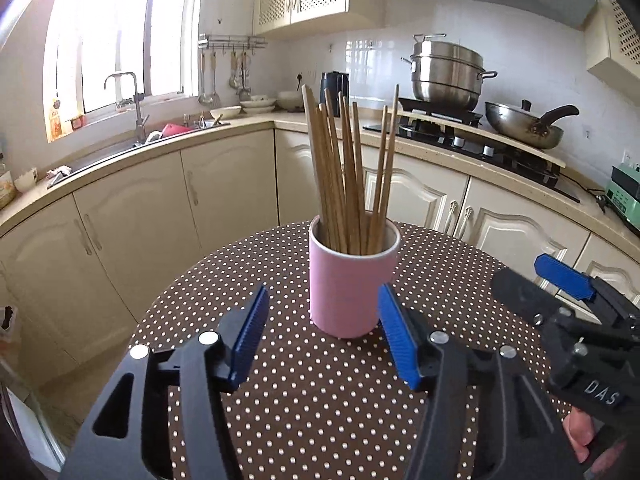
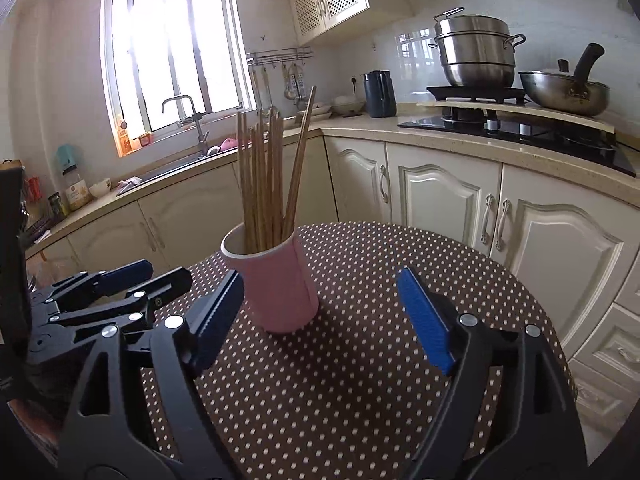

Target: Organize utensils

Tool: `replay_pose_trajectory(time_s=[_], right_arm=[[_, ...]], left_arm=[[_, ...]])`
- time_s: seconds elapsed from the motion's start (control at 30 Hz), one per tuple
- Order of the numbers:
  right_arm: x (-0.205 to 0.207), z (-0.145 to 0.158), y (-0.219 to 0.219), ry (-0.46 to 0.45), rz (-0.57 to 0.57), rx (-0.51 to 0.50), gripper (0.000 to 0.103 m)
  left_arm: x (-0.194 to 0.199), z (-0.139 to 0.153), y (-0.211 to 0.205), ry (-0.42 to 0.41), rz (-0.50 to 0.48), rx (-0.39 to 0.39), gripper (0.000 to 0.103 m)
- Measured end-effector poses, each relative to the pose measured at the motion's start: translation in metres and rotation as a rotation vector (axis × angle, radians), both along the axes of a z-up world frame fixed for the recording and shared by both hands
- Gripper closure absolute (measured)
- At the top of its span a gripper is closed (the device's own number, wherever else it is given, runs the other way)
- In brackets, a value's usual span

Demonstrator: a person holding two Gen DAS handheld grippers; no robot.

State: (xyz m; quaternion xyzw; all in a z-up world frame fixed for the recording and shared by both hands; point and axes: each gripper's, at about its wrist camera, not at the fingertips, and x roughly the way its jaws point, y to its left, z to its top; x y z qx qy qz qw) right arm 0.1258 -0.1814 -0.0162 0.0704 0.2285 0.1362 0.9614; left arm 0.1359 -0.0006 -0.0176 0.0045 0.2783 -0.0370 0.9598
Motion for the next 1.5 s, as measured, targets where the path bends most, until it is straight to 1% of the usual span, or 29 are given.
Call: replay_pose_trajectory(time_s=[0.17, 0.3, 0.37, 0.53, 0.67, 0.73, 0.83, 0.97, 1.03, 1.2, 1.4, 1.5], right_arm=[[-0.020, -0.003, 0.000, 0.005, -0.002, 0.012, 0.023], [-0.037, -0.007, -0.006, 0.017, -0.017, 0.047, 0.022], [-0.044, -0.005, -0.008, 0.013, -0.022, 0.053, 0.022], [-0.064, 0.001, -0.016, -0.008, -0.034, 0.075, 0.020], [-0.080, 0.010, -0.019, -0.044, -0.042, 0.080, 0.020], [-0.087, 0.016, -0.020, -0.060, -0.041, 0.081, 0.019], [-0.095, 0.021, -0.023, -0.081, -0.046, 0.084, 0.018], [-0.103, 0.027, -0.024, -0.098, -0.043, 0.085, 0.018], [-0.107, 0.029, -0.024, -0.105, -0.044, 0.082, 0.017], [-0.112, 0.031, -0.024, -0.118, -0.039, 0.082, 0.017], [-0.118, 0.030, -0.025, -0.128, -0.043, 0.082, 0.016], [-0.118, 0.030, -0.026, -0.132, -0.051, 0.079, 0.016]], left_arm=[[-0.025, 0.001, -0.001, -0.026, 0.007, -0.002, 0.043], [-0.045, 0.005, -0.003, -0.039, 0.003, -0.009, 0.042], [-0.055, 0.008, -0.004, -0.054, 0.010, 0.001, 0.041], [-0.083, 0.019, -0.005, -0.104, 0.010, 0.003, 0.034], [-0.103, 0.030, -0.007, -0.146, 0.016, 0.007, 0.031], [-0.111, 0.037, -0.007, -0.167, 0.018, 0.006, 0.029], [-0.121, 0.045, -0.007, -0.195, 0.029, 0.013, 0.028], [-0.133, 0.053, -0.007, -0.222, 0.034, 0.014, 0.028], [-0.136, 0.056, -0.007, -0.231, 0.040, 0.019, 0.024], [-0.144, 0.060, -0.007, -0.245, 0.052, 0.019, 0.022], [-0.150, 0.061, -0.004, -0.252, 0.072, 0.016, 0.021], [-0.150, 0.061, -0.002, -0.241, 0.066, 0.009, 0.021]])
